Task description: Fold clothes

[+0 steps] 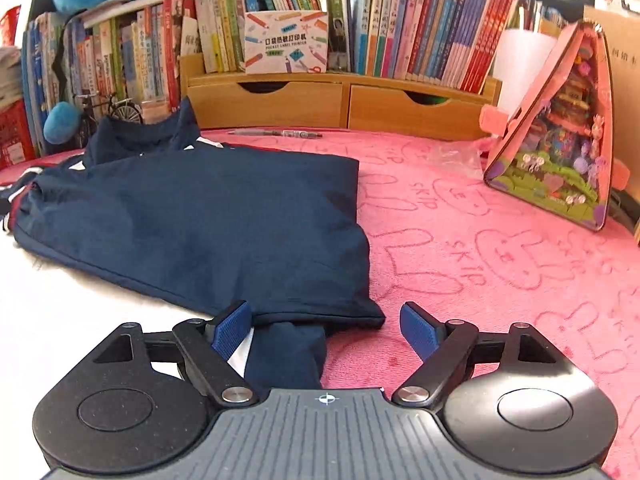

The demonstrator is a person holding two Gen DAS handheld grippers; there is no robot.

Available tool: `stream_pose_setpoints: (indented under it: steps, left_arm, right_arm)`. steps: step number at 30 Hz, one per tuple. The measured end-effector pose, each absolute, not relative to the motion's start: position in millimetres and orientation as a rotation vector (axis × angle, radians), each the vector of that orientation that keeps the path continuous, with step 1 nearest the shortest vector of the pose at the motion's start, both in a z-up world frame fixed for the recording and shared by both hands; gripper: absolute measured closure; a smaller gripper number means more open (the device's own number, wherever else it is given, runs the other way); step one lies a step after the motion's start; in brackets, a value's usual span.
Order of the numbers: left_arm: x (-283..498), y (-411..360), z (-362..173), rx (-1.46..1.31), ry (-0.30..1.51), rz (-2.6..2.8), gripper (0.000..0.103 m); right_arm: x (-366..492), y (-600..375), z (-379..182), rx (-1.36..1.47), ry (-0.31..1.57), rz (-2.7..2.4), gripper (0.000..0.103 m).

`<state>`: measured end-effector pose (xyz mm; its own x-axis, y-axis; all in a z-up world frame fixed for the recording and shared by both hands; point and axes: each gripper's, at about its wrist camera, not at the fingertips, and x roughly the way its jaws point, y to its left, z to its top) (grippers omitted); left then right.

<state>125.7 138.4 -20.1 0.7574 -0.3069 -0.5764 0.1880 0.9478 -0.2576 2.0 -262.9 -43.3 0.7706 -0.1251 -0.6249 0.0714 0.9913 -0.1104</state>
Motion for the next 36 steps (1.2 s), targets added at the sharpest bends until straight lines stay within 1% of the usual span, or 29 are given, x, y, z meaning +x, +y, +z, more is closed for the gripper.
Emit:
stream_pose_setpoints:
  steps: [2,5,6,9,10,11,12,14,15,19,20,21,23,24,27,30,33,36]
  left_arm:
    - [115.4,134.3,-14.5,-0.128,0.653,-0.271,0.0]
    - [96.0,119.3,-4.8,-0.086,0.567,-0.343,0.0]
    - [94.9,108.3,-4.0,-0.047,0.551,-0.338,0.0]
    - [111.7,75.4,-8.0,0.078,0.594,-0.239,0.0]
    - [121.6,67.7,-12.7,0.116,0.635,-0.197,0.0]
    - [130.8,61.6,-17.1,0.143,0.672,-0.162,0.0]
    - [135.8,63.5,-19.5,0.116,0.686,-0.16,0.0]
    - [143.4,71.3,-23.2,0.055,0.712,-0.152,0.0]
    - [145.9,76.2,-24.3,0.025,0.724,-0.147,0.0]
    - [145.5,81.8,-11.8,0.013,0.756,-0.115,0.0]
    - [143.5,79.1,-2.8,0.027,0.737,-0.089,0.0]
    - [140.9,72.0,9.3,0.045,0.696,-0.08,0.002]
    - [135.8,57.7,33.5,0.081,0.614,-0.063,0.002]
    - [134.2,49.1,45.5,0.096,0.579,-0.067,0.001]
    - [147.2,-6.9,77.3,0.121,0.57,-0.269,0.0]
    - [166.1,-90.6,86.5,0.244,0.595,-0.445,0.0]
    - [173.0,-181.0,60.1,0.425,0.595,-0.512,0.001]
    - [179.3,-239.9,27.7,0.549,0.634,-0.532,0.002]
  right_arm:
    - [-9.8,-262.4,-43.2,-0.196,0.655,-0.119,0.018]
    - [-19.0,-270.6,-47.8,-0.275,0.624,-0.102,0.017]
    - [-17.6,-273.8,-48.8,-0.255,0.623,-0.087,0.017]
    - [-4.0,-276.0,-50.6,-0.197,0.628,-0.062,0.018]
    - [2.9,-274.8,-50.2,-0.195,0.629,-0.063,0.018]
    - [9.6,-273.9,-49.8,-0.193,0.629,-0.066,0.02]
    - [14.1,-275.6,-49.7,-0.195,0.625,-0.079,0.024]
    - [19.4,-283.7,-49.2,-0.181,0.617,-0.121,0.028]
    - [20.2,-289.8,-49.0,-0.164,0.615,-0.145,0.032]
    - [17.1,-312.4,-50.6,-0.059,0.639,-0.126,0.034]
    - [16.9,-309.3,-50.9,-0.077,0.636,-0.117,0.039]
    - [16.8,-306.0,-51.2,-0.095,0.634,-0.108,0.047]
    - [16.8,-295.7,-51.9,-0.145,0.632,-0.092,0.055]
    - [16.8,-290.5,-52.3,-0.17,0.63,-0.084,0.056]
    - [15.7,-273.7,-54.4,-0.255,0.619,-0.078,0.057]
    - [13.1,-258.8,-57.6,-0.349,0.602,-0.094,0.057]
    - [11.5,-251.8,-59.6,-0.395,0.59,-0.1,0.059]
    - [11.3,-249.7,-60.4,-0.414,0.585,-0.099,0.06]
